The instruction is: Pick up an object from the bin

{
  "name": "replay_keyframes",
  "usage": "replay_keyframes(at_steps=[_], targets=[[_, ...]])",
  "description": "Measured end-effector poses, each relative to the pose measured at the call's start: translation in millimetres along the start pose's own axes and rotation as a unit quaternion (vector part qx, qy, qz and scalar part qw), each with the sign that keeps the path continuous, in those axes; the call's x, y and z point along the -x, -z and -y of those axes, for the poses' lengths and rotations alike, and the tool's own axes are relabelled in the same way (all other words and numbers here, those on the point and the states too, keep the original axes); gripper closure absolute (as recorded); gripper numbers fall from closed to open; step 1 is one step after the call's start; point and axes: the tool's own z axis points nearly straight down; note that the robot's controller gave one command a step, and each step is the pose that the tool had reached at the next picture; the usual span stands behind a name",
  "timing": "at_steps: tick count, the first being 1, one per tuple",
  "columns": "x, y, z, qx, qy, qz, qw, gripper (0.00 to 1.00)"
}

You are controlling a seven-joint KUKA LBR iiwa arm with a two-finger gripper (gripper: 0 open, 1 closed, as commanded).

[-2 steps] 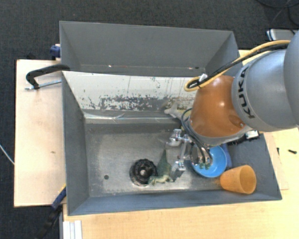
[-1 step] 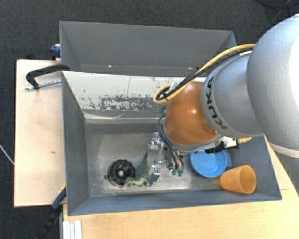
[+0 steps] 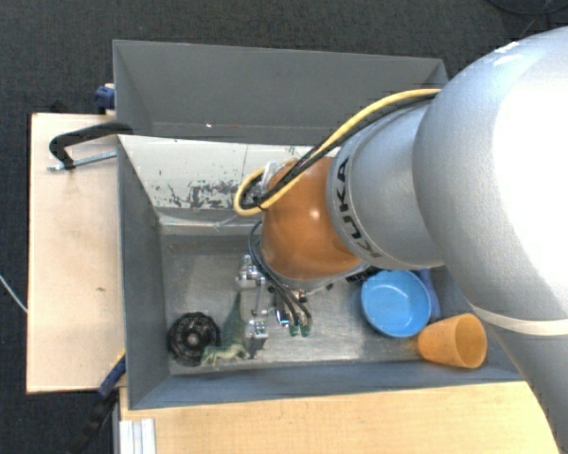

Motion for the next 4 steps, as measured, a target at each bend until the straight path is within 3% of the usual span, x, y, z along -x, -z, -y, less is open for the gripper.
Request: replay_keyframes(at_steps=[1,2,3,4], targets=[[3.5,-1,-48,0.0,-0.039,-0.0012,0.9992,0.0],[38.4,-2,-63,-0.014,-0.075,-0.007,0.9971,0.0],[55.9,46,-70,0.002,-0.131,-0.0028,0.9914,0.0],[40.0,18,-82,0.002,-0.067,-0.0061,0.9978,0.0]])
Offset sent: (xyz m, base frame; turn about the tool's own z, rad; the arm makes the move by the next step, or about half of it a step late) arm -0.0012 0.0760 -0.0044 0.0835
